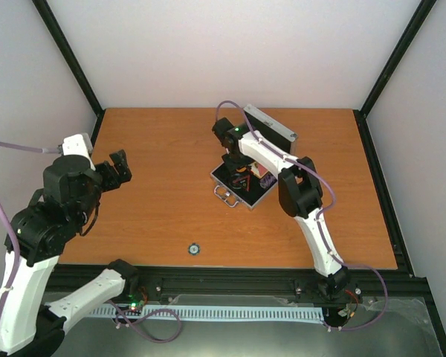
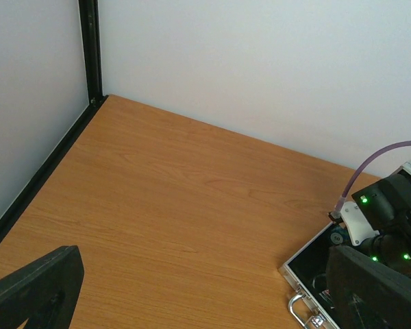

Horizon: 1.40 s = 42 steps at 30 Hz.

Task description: Pack up texas hold em set

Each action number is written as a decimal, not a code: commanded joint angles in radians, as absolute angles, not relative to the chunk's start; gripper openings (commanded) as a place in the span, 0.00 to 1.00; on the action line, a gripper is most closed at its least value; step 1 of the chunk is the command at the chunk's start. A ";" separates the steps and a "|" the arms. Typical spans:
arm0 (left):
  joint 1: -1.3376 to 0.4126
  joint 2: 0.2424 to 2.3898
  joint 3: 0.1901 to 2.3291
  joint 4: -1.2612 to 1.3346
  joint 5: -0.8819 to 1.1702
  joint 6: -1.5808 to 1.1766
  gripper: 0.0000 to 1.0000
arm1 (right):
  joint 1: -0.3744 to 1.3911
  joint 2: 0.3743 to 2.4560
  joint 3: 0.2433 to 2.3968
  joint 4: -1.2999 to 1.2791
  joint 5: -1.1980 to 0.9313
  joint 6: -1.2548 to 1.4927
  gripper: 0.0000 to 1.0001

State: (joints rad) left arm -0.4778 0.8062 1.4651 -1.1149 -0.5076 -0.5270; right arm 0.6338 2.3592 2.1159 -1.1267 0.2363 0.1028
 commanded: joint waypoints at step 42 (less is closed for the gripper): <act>-0.474 0.838 1.452 -1.062 -0.493 -0.521 1.00 | 0.737 2.091 1.950 -1.099 0.202 0.145 0.86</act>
